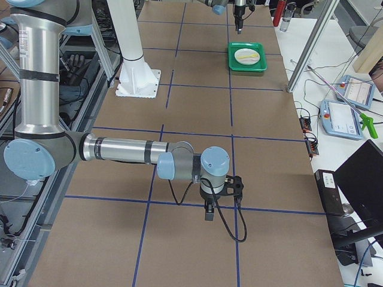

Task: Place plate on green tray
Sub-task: 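Open the left gripper and withdraw it from the plate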

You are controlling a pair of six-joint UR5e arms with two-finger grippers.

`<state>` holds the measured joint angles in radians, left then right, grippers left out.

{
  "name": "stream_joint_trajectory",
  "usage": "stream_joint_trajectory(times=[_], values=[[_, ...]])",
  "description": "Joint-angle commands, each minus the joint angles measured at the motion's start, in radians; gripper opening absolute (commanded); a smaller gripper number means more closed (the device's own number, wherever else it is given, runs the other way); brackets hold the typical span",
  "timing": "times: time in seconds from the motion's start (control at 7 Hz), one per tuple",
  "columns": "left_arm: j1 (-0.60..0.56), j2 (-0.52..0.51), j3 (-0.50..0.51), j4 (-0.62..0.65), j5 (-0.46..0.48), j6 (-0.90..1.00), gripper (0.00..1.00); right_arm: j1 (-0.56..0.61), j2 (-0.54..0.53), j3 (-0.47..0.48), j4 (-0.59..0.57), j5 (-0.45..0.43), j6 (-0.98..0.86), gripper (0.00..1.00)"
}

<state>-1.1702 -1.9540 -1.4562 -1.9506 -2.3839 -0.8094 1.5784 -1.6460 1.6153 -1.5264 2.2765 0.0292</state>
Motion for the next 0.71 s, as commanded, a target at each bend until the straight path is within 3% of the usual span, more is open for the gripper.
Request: stream_joint_trajectory(times=[0.0, 0.29, 0.57], values=[[-0.127, 0.139, -0.179, 0.235, -0.001, 0.380, 0.77, 0.000, 0.000, 0.000, 0.000, 0.000, 0.000, 1.00], [-0.273, 0.257, -0.211, 0.265, -0.003, 0.641, 0.77, 0.000, 0.000, 0.000, 0.000, 0.000, 0.000, 1.00], [-0.330, 0.290, -0.267, 0.414, -0.001, 0.762, 0.77, 0.000, 0.000, 0.000, 0.000, 0.000, 0.000, 1.00]])
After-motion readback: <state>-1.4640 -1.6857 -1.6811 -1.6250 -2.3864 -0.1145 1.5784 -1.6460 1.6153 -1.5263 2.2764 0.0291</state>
